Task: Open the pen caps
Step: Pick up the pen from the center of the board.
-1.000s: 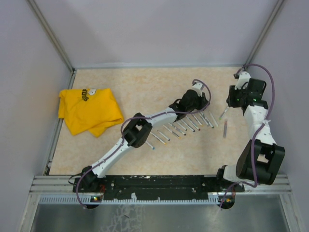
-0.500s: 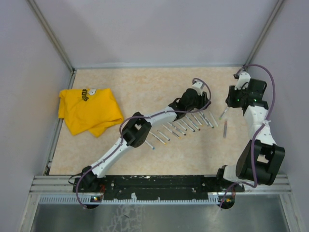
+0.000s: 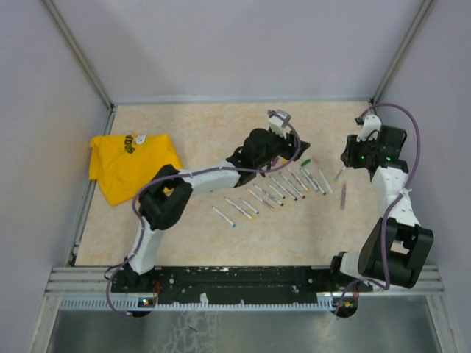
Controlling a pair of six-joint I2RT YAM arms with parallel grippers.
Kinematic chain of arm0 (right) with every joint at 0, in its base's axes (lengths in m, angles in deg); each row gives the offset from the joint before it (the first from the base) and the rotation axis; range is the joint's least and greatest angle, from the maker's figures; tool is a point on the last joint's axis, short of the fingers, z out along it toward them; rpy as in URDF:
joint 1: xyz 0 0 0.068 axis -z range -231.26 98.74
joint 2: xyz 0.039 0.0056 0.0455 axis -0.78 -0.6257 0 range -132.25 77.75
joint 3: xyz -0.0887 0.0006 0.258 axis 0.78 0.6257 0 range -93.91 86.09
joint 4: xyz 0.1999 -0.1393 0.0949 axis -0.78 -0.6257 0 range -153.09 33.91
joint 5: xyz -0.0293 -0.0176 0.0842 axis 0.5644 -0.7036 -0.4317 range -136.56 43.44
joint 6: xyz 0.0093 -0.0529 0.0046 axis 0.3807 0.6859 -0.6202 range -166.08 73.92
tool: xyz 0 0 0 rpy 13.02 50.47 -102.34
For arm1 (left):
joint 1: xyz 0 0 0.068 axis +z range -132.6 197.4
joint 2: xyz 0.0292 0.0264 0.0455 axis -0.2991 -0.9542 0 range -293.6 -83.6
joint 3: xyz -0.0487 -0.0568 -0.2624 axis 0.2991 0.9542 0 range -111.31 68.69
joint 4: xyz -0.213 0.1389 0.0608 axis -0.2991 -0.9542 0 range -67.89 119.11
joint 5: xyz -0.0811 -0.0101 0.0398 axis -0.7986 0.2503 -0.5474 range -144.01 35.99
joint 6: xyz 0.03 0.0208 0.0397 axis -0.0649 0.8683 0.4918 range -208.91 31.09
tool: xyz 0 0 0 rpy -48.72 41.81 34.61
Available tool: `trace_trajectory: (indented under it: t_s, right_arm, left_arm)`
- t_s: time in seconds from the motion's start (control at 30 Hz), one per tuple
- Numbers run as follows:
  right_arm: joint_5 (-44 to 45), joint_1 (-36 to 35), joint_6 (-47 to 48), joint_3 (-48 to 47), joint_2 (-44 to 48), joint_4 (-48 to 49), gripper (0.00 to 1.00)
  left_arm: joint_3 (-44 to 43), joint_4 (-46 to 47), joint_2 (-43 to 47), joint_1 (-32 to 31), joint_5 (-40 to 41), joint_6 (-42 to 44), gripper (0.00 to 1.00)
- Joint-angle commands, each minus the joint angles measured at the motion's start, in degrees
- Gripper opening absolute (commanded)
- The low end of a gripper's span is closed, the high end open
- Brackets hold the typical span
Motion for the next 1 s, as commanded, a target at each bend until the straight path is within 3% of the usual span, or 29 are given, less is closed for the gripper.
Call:
trace_trajectory:
  t_s: [0.0,0.07,0.17,0.3,0.43,0.63,0.8,0.97]
  right_arm:
    - [-1.32,1.41,1.32,2.39,4.93,6.65,0.35]
    - [-2.16,1.77,2.36,3.66,4.71,7.34,0.42]
    - [-2.83,2.25,2.83,2.17,1.25,4.28,0.44]
    - [-1.63,2.68,1.26,-0.29,-3.87,1.60,0.44]
    - [4.44,2.67,-2.20,-1.30,-8.57,1.91,0.44]
    - [10.76,1.76,-9.63,-3.05,-15.47,3.93,0.43]
    - [21.01,-2.34,-14.81,-6.10,-21.12,6.11,0.43]
    - [25.50,-4.75,-16.65,-8.29,-25.31,6.19,0.43]
  left_arm:
    - [20.04,18.72,13.95,0.11,-2.10,5.48,0.65]
    - [30.77,24.27,20.45,0.14,-1.56,7.38,0.70]
    - [46.02,30.33,29.35,0.15,-0.06,10.47,0.81]
    - [59.74,34.13,39.12,0.59,0.34,11.80,0.91]
    - [69.69,35.16,45.80,0.99,0.22,10.97,0.95]
    - [77.45,36.16,50.03,1.52,1.39,8.92,0.95]
    - [77.97,36.95,49.89,1.52,-0.91,6.69,0.95]
    - [77.50,36.88,49.67,1.60,-2.02,5.60,0.95]
